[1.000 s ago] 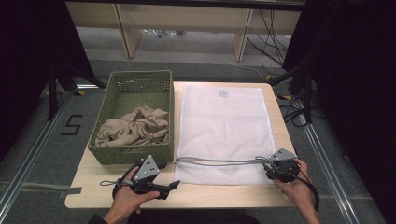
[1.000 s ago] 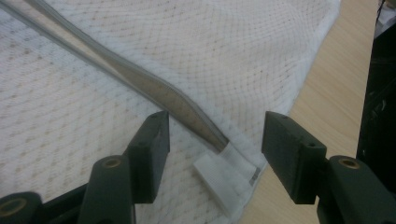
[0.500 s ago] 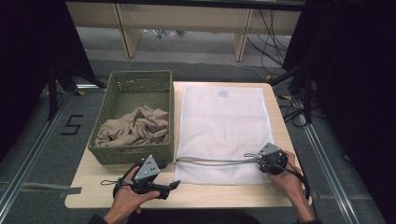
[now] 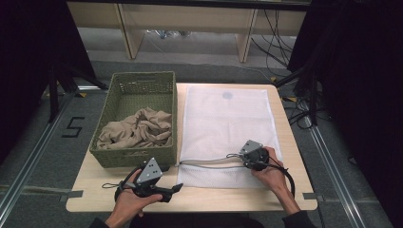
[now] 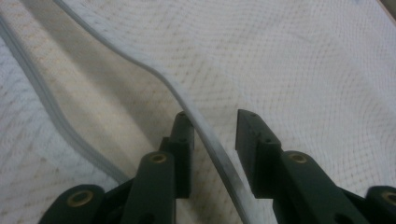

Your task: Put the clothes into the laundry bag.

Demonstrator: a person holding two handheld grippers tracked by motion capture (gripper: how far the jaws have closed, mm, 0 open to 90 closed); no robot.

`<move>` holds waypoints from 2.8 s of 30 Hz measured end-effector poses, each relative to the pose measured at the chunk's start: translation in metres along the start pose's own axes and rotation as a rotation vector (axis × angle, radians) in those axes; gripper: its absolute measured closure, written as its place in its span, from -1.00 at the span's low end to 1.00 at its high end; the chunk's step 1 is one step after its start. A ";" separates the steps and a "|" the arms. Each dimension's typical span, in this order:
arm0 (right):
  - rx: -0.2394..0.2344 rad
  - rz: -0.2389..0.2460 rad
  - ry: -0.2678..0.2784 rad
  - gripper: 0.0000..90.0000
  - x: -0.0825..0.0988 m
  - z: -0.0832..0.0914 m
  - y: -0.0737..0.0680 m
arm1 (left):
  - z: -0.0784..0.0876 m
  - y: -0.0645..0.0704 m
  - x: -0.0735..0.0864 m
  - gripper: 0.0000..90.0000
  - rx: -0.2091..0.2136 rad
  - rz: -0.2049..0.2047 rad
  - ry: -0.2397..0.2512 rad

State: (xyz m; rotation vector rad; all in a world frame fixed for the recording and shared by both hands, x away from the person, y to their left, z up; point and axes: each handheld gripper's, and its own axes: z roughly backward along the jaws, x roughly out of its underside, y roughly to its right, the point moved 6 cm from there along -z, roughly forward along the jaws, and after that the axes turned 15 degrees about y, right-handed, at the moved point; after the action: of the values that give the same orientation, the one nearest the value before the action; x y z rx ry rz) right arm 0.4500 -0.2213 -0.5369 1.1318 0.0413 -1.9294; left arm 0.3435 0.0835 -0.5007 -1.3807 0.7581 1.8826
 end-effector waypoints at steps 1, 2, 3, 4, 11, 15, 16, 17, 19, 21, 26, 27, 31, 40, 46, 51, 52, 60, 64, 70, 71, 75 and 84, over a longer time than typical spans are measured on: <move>0.000 0.000 0.000 0.55 0.000 0.000 0.000 | -0.001 0.000 -0.001 -0.49 0.002 0.010 0.006; -0.016 0.010 0.004 0.61 -0.002 -0.004 -0.002 | 0.000 0.000 0.000 -0.49 -0.003 0.011 0.001; -0.015 0.020 0.004 0.64 -0.003 -0.005 -0.002 | 0.000 -0.001 0.001 -0.49 -0.006 -0.006 -0.010; -0.015 0.020 0.004 0.64 -0.003 -0.005 -0.002 | 0.000 -0.001 0.001 -0.49 -0.006 -0.006 -0.010; -0.060 -0.004 0.009 0.78 -0.006 -0.012 -0.007 | 0.000 -0.002 -0.001 -0.49 0.000 -0.013 0.003; -0.072 0.005 0.015 0.83 -0.008 -0.013 -0.007 | 0.000 -0.002 0.000 -0.49 -0.009 -0.002 0.001; -0.070 -0.015 0.012 0.85 -0.008 -0.012 -0.008 | 0.000 -0.002 0.000 -0.49 -0.012 -0.002 -0.002; -0.062 -0.023 0.017 0.90 -0.010 -0.012 -0.007 | 0.000 -0.002 0.000 -0.49 -0.012 -0.007 -0.005; -0.052 -0.024 0.032 0.94 -0.012 -0.010 -0.005 | 0.000 -0.005 -0.001 -0.49 -0.003 -0.036 -0.010; -0.052 -0.047 0.046 0.96 -0.016 -0.006 -0.004 | 0.000 -0.005 -0.003 -0.49 -0.026 -0.015 0.004; -0.048 -0.043 0.069 1.00 -0.020 -0.002 -0.001 | 0.005 -0.012 -0.009 -0.49 -0.063 -0.007 0.008; -0.049 -0.041 0.070 1.00 -0.020 -0.002 -0.001 | 0.006 -0.015 -0.012 -0.49 -0.070 -0.001 0.013; -0.050 -0.039 0.086 1.00 -0.026 -0.001 0.002 | 0.019 -0.025 -0.028 -0.50 -0.105 -0.015 -0.001; -0.052 -0.053 0.099 1.00 -0.033 0.002 0.005 | 0.049 -0.072 -0.076 -0.55 -0.234 -0.046 -0.001; -0.058 -0.025 0.106 1.00 -0.035 0.003 0.005 | 0.049 -0.123 -0.088 -0.59 -0.261 -0.142 -0.161; -0.056 -0.036 0.095 1.00 -0.035 0.004 0.004 | 0.038 -0.170 -0.082 -0.62 -0.273 -0.069 -0.249; -0.060 -0.031 0.096 1.00 -0.035 0.003 0.004 | 0.028 -0.175 -0.077 -0.61 -0.267 0.017 -0.257; -0.073 -0.011 0.093 1.00 -0.035 0.002 0.003 | -0.002 -0.207 -0.054 -0.66 -0.356 0.060 -0.351; -0.067 -0.014 0.090 1.00 -0.034 0.002 0.002 | -0.009 -0.217 -0.049 -0.66 -0.350 0.105 -0.430; -0.069 -0.015 0.083 1.00 -0.035 0.002 0.001 | -0.026 -0.221 -0.035 -0.69 -0.305 0.187 -0.476; -0.069 -0.015 0.083 1.00 -0.035 0.002 0.001 | -0.028 -0.222 -0.032 -0.69 -0.309 0.185 -0.482; -0.074 0.014 0.079 0.99 -0.034 0.002 0.001 | -0.032 -0.228 -0.010 -0.94 -0.306 0.280 -0.497; -0.067 -0.013 0.076 0.99 -0.035 0.001 -0.002 | -0.041 -0.224 -0.001 -0.06 -0.212 0.251 -0.503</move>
State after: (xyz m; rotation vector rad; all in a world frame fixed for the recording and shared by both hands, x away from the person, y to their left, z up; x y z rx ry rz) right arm 0.4552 -0.1971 -0.5116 1.1622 0.1539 -1.8822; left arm 0.5447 0.1868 -0.5250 -0.8887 0.5030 2.4324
